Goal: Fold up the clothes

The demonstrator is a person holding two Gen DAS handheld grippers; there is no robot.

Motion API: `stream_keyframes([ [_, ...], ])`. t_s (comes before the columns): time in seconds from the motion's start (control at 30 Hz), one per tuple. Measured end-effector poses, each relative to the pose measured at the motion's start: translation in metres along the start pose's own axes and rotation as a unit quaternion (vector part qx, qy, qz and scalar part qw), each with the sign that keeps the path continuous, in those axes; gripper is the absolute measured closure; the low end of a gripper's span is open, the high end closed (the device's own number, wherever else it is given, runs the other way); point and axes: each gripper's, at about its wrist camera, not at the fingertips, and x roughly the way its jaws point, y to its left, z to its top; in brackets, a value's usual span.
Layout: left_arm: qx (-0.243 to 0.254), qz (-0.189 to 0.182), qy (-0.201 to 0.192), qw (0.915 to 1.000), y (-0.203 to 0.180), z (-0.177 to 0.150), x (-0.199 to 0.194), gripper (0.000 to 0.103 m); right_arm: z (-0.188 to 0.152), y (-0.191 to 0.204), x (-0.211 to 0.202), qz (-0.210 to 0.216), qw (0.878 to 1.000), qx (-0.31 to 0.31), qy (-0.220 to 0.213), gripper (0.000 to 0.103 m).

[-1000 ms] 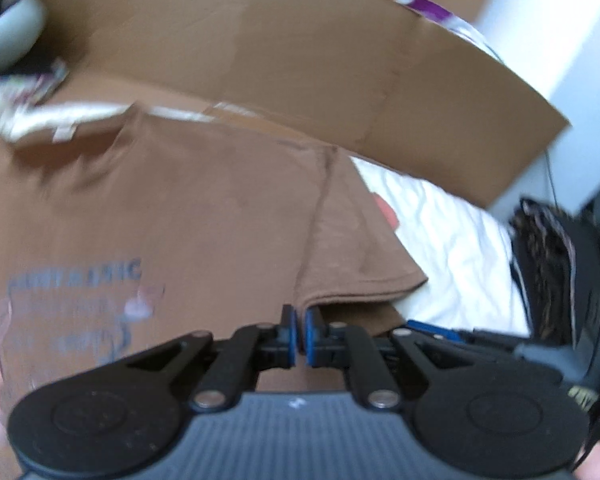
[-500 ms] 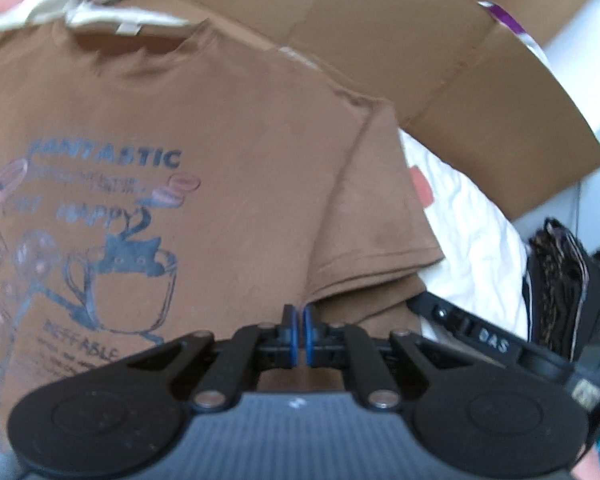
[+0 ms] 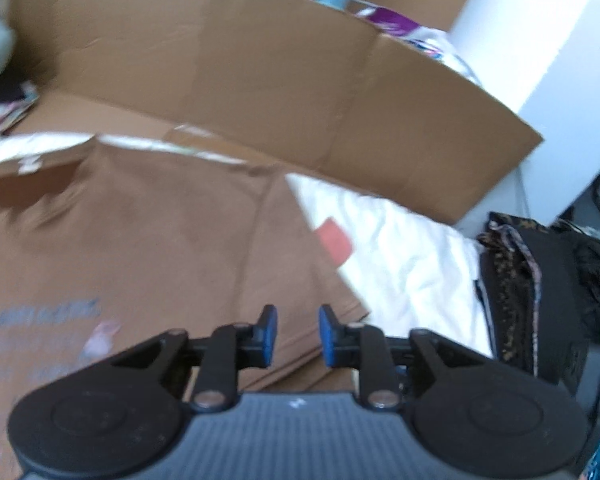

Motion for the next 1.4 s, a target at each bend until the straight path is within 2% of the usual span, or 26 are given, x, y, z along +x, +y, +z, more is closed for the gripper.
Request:
stream_keyframes([
  [0.17, 0.040, -0.022, 0.006, 0.9989, -0.025, 0.010, 0.023, 0.078, -0.001, -0.004, -0.013, 0.000, 1.000, 0.003, -0.008, 0.084],
  [0.27, 0.055, -0.026, 0.012, 0.9981, -0.037, 0.011, 0.038, 0.072, -0.002, -0.005, -0.018, 0.003, 1.000, 0.005, -0.009, 0.084],
  [0.43, 0.071, -0.036, 0.023, 0.9966, -0.050, 0.007, 0.057, 0.070, -0.005, -0.008, -0.025, -0.002, 1.000, 0.007, -0.006, 0.084],
  [0.6, 0.088, -0.041, 0.033, 0.9948, -0.054, -0.001, 0.074, 0.065, -0.010, -0.012, -0.029, -0.009, 1.000, 0.015, -0.001, 0.084],
  [0.7, 0.102, -0.043, 0.043, 0.9930, -0.053, -0.006, 0.088, 0.058, -0.011, -0.013, -0.031, -0.011, 1.000, 0.014, 0.005, 0.084],
  [0.83, 0.116, -0.041, 0.058, 0.9907, -0.047, -0.011, 0.105, 0.058, -0.010, -0.014, -0.032, -0.019, 1.000, 0.015, 0.004, 0.084],
  [0.9, 0.114, -0.043, 0.052, 0.9911, -0.043, -0.012, 0.106, 0.061, -0.010, -0.013, -0.032, -0.020, 1.000, 0.012, 0.006, 0.084],
  [0.97, 0.106, -0.038, 0.048, 0.9925, -0.038, -0.013, 0.106, 0.081, -0.010, -0.010, -0.032, -0.023, 1.000, 0.007, 0.006, 0.084],
  [1.03, 0.099, -0.031, 0.047, 0.9935, -0.032, -0.012, 0.106, 0.094, -0.009, -0.009, -0.031, -0.024, 1.000, 0.008, 0.005, 0.085],
  [1.13, 0.090, -0.042, 0.053, 0.9936, -0.024, -0.006, 0.102, 0.100, -0.005, -0.006, -0.029, -0.025, 1.000, 0.009, 0.001, 0.084],
  [1.4, 0.060, -0.070, 0.026, 0.9954, -0.002, 0.016, 0.050, 0.100, 0.010, 0.015, -0.031, -0.020, 1.000, -0.007, -0.018, 0.084],
])
